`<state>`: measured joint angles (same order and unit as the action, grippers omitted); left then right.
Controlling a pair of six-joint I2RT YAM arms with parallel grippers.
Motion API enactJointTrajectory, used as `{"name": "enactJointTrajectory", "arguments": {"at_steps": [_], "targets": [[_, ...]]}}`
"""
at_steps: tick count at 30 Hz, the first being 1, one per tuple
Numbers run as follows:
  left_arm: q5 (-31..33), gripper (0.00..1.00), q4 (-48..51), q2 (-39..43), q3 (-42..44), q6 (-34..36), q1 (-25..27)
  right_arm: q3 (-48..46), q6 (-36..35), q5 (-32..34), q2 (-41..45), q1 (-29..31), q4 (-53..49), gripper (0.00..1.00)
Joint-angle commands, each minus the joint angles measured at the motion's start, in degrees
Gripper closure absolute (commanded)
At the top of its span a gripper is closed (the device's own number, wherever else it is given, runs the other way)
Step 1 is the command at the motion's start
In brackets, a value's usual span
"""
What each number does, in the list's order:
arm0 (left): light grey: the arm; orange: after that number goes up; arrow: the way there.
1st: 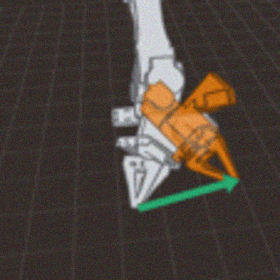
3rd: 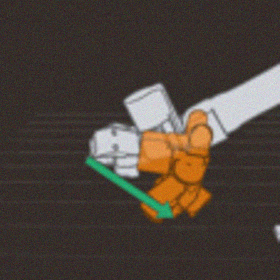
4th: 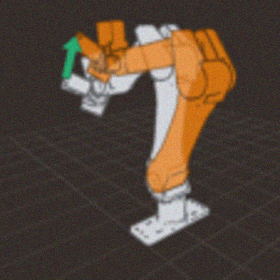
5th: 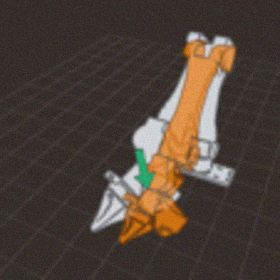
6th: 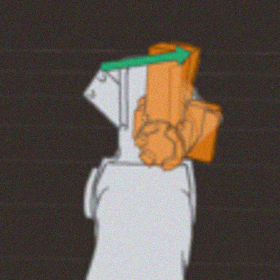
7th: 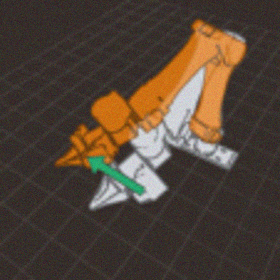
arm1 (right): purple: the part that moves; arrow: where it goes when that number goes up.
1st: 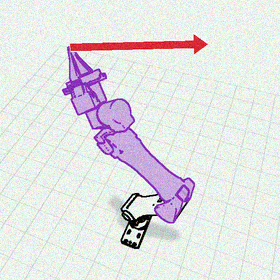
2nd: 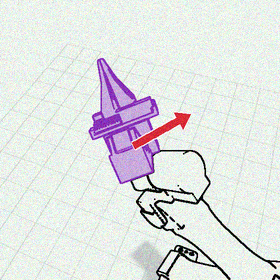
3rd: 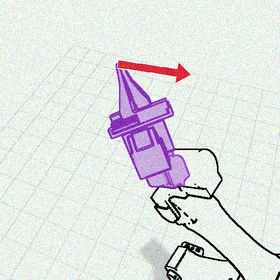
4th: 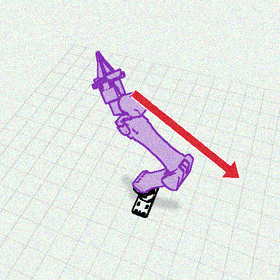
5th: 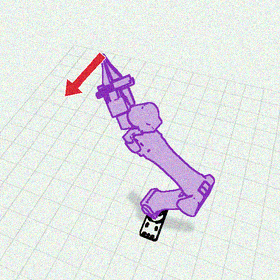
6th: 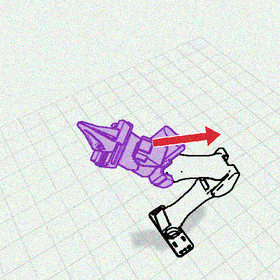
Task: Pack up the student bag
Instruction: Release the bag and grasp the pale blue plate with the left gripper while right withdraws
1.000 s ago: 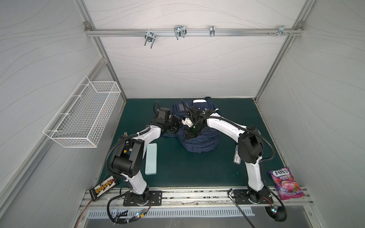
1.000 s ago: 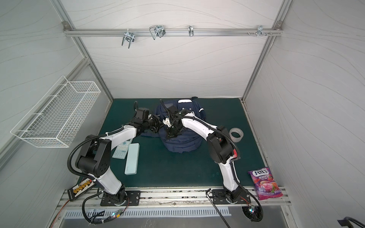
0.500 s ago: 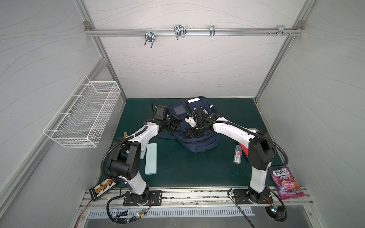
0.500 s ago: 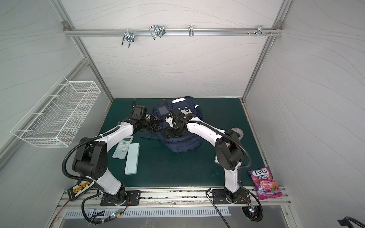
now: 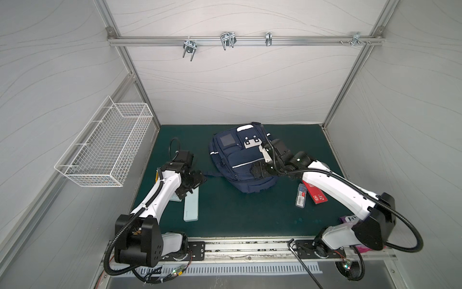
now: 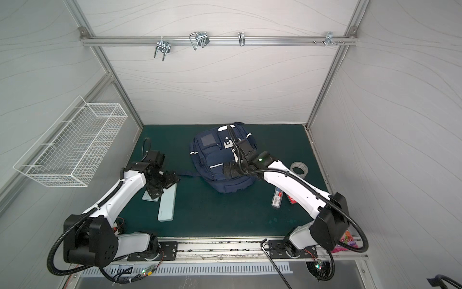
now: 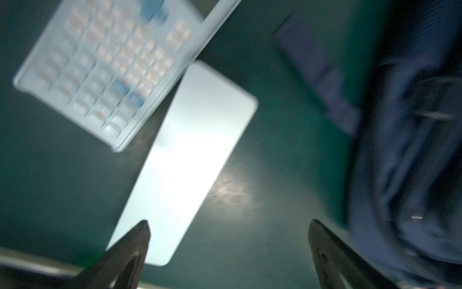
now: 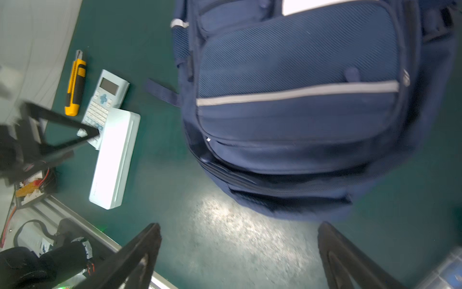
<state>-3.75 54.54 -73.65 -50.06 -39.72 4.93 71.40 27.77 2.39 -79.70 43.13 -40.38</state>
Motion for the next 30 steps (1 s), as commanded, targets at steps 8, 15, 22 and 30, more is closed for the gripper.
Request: {"name": "enactJointTrajectory", "arguments": {"at_steps": [8,15,22,30], "targets": [[5.7,0.01,1.15,-6.37,-0.1,1.06,-0.01,-3.78,3.52,-5.57,3.71,-3.02,-1.07,0.01],[3.94,0.02,-4.09,-14.49,0.42,2.19,-0.01,-4.98,4.47,-5.95,5.99,-3.6,-1.98,0.01],[-0.26,0.29,-7.25,-18.23,-0.21,2.71,0.0,-6.62,5.7,-9.7,9.03,-3.8,-0.34,0.06],[-4.56,0.47,-2.73,-12.07,-7.17,3.11,2.06,-6.93,4.91,-21.44,8.42,-2.74,3.7,0.09]]}}
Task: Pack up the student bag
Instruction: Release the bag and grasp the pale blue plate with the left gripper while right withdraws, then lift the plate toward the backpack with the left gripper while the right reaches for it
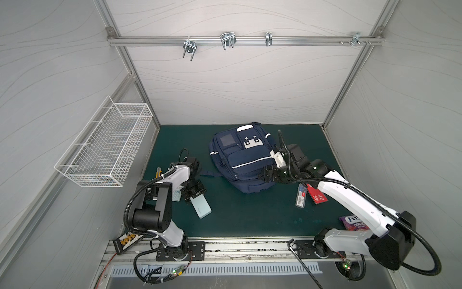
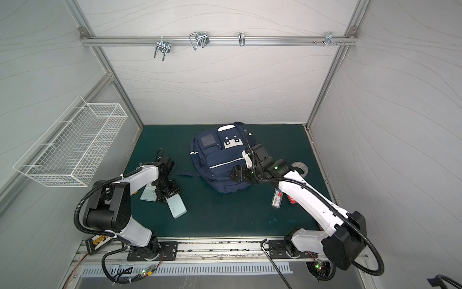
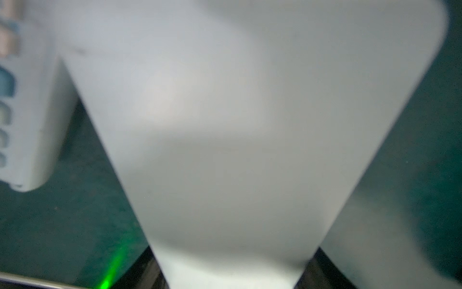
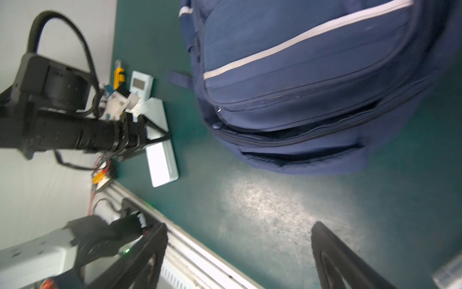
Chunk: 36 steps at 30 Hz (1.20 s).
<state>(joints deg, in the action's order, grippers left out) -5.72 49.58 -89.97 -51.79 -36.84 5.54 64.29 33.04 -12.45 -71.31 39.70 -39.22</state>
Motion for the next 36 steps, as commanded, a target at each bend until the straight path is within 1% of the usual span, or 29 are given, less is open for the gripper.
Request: {"name": "enactJointTrajectory", "arguments": {"at_steps": [1,4,7,11,15,18,20,23,27,30,33,36], "targets": [[-3.75,0.49,2.7,5.41,-7.07,0.13,2.12,0.95,-1.01,-7.92,-0.51,1.18,2.42,0.09],[-8.02,0.54,1.57,8.4,-12.65,-0.57,5.1,3.37,-2.53,-8.54,-2.14,3.28,2.04,0.09],[-13.69,0.57,-1.79,9.55,-16.94,-2.29,7.58,4.62,-1.96,-9.68,-3.55,3.52,2.63,0.09],[-21.2,0.59,-7.16,8.5,-20.39,-5.3,9.02,5.8,-1.47,-11.07,-4.8,3.45,2.83,0.09],[-27.25,0.59,-11.66,6.93,-22.47,-6.33,10.44,6.59,-0.91,-12.17,-4.44,2.31,2.86,0.09],[-29.8,0.59,-14.54,6.7,-22.41,-7.53,10.97,6.7,0.05,-14.12,-3.66,-0.28,2.31,0.1],[-31.63,0.59,-16.35,6.5,-22.29,-7.63,11.16,5.81,0.5,-14.19,-2.12,-1.09,2.88,0.1],[-32.3,0.6,-15.02,5.71,-23.2,-6.47,11.31,5.32,1.03,-14.41,-1.11,-1.21,1.89,0.12],[-33.11,0.6,-16.95,6.11,-21.67,-6.58,11.85,4.78,1.65,-16.79,-1.42,-0.87,2.15,0.15],[-34.23,0.6,-18.11,6.14,-20.31,-7.37,12.76,5.53,1.66,-17.4,-2.61,-0.57,1.8,0.18],[-34.23,0.6,-17.21,6.13,-20.18,-6.49,13.93,6.72,1.69,-16.19,-4.22,1.03,2.48,0.2],[-34.49,0.59,-18.18,6.48,-19.19,-6.38,14.95,10.26,0.56,-15.33,-7.65,2.93,1.12,0.22]]}}
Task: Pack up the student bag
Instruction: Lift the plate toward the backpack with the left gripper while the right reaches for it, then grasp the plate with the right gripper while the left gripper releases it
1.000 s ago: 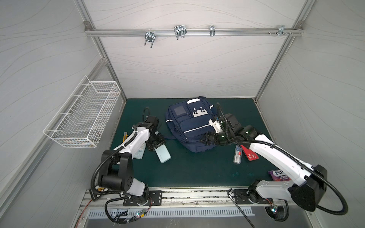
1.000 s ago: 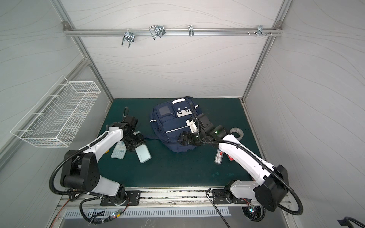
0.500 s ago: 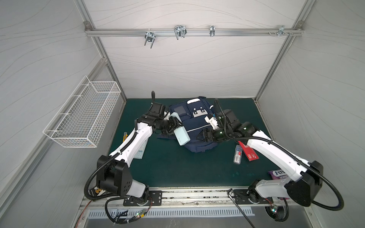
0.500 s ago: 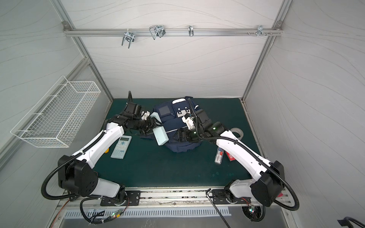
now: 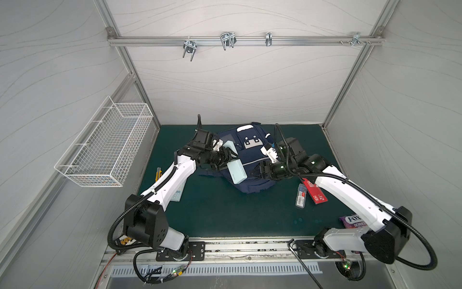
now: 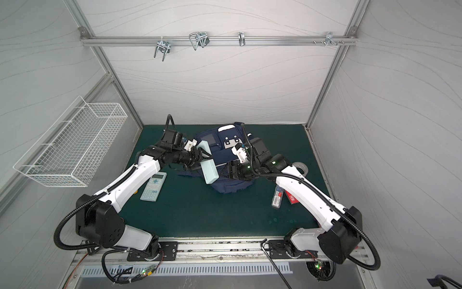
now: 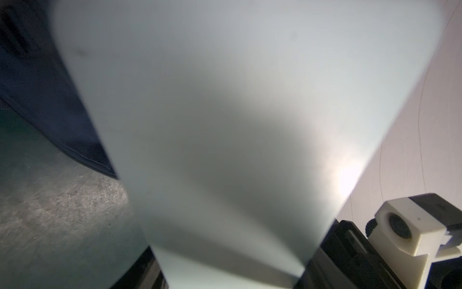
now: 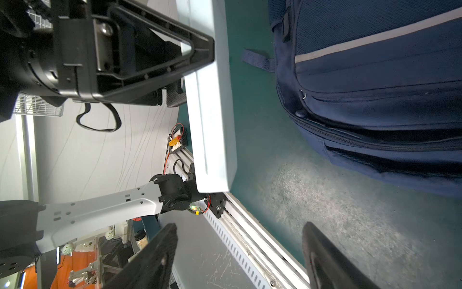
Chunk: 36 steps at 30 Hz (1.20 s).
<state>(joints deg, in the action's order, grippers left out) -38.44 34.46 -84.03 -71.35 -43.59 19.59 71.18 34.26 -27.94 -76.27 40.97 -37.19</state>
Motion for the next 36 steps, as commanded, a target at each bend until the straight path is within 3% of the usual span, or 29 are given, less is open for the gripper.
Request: {"name": "enactJointTrajectory", "arguments": {"at_steps": [1,6,11,16,22,27,30,36], "targets": [[-1.63,0.59,-3.22,0.54,0.6,0.49,1.08,4.4,-1.0,0.21,-3.58,2.13,-1.21,0.23],[-2.65,0.6,-5.21,1.12,2.14,-0.26,2.24,6.82,-1.52,1.25,-6.77,3.14,-1.5,0.26],[-3.05,0.59,-4.74,2.2,2.44,0.61,2.73,8.74,-2.12,0.94,-9.9,3.57,-1.75,0.38],[-3.62,0.59,-4.63,2.81,2.46,0.56,3.22,9.69,-3.55,2.52,-11.62,4.65,-3.09,0.4],[-2.32,0.59,-2.67,3.17,2.22,2.24,3.61,10.43,-3.18,2.38,-12.97,5.1,-3.66,0.55],[-0.36,0.58,-0.65,2.64,1.14,4.22,4.05,9.64,-2.79,3.39,-12.77,5.42,-3.74,0.76],[1.5,0.53,0.5,2.32,0.61,5.36,4.22,10.36,-2.84,4.28,-12.94,5.39,-5.29,0.8],[6.88,0.25,4.95,1.15,-2.76,9.0,4.31,8.7,-2.59,7.24,-10.06,5.29,-6.27,0.86]]}}
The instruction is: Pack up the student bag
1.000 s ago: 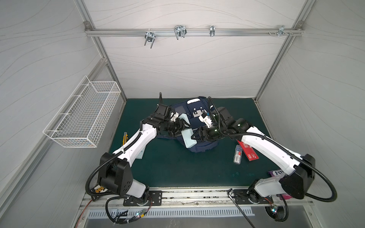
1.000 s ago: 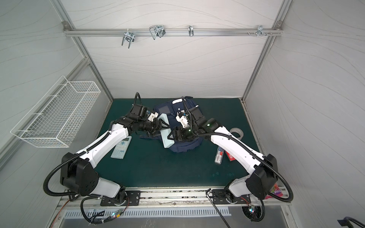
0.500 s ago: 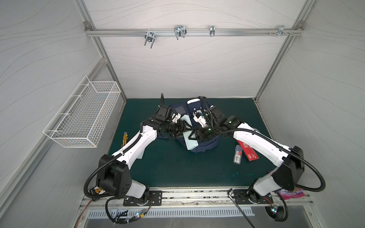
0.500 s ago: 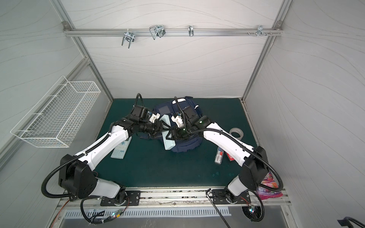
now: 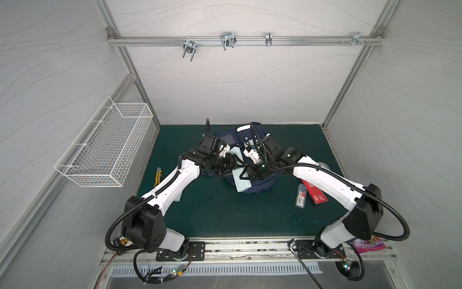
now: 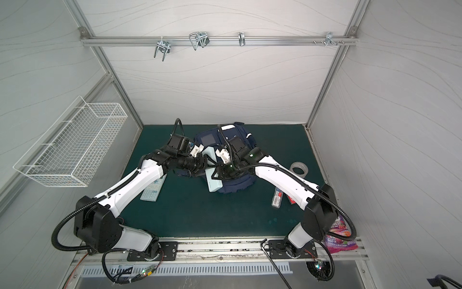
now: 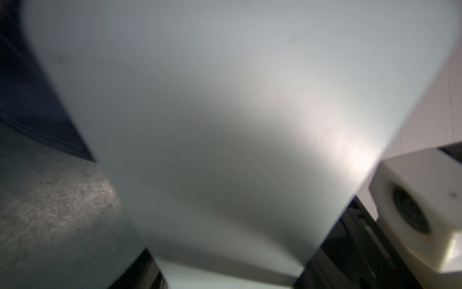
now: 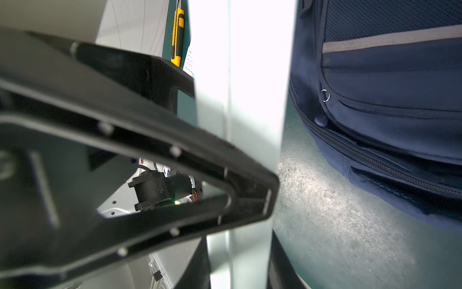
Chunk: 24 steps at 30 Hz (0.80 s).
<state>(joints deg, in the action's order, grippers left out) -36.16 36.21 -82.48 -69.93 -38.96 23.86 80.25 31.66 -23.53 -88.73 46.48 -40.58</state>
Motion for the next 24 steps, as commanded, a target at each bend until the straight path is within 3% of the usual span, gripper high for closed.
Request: {"name": "enactJointTrajectory", "arguments": {"at_steps": [1,4,7,13,16,21,24], "targets": [[6.52,0.21,4.28,-0.51,-5.22,5.3,0.05,-0.74,0.08,3.71,3.23,-0.34,-3.35,0.87],[11.25,0.12,7.42,-1.75,-9.23,8.29,0.05,-3.02,0.82,5.92,6.3,-1.36,-3.93,0.89],[16.63,0.1,10.02,-3.82,-13.3,11.54,0.22,-6.42,2.44,7.13,10.18,-3.85,-4.5,0.91],[26.49,0.16,11.72,-10.47,-19.28,18.7,3.61,-14.07,5.73,10.52,19.31,-12.61,-8.68,0.93],[31.82,0.14,11.86,-15.06,-21.75,22.86,7.33,-17.31,6.59,9.97,23.85,-17.86,-10.48,0.93],[31.11,0.19,13.77,-23.35,-25.97,24.99,9.69,-20.31,6.44,8.76,29.03,-23.49,-13.09,0.93],[34.7,0.19,15.26,-27.04,-28.4,26.83,12.33,-21.06,6.24,8.61,31.39,-25.23,-14.96,0.94]]}}
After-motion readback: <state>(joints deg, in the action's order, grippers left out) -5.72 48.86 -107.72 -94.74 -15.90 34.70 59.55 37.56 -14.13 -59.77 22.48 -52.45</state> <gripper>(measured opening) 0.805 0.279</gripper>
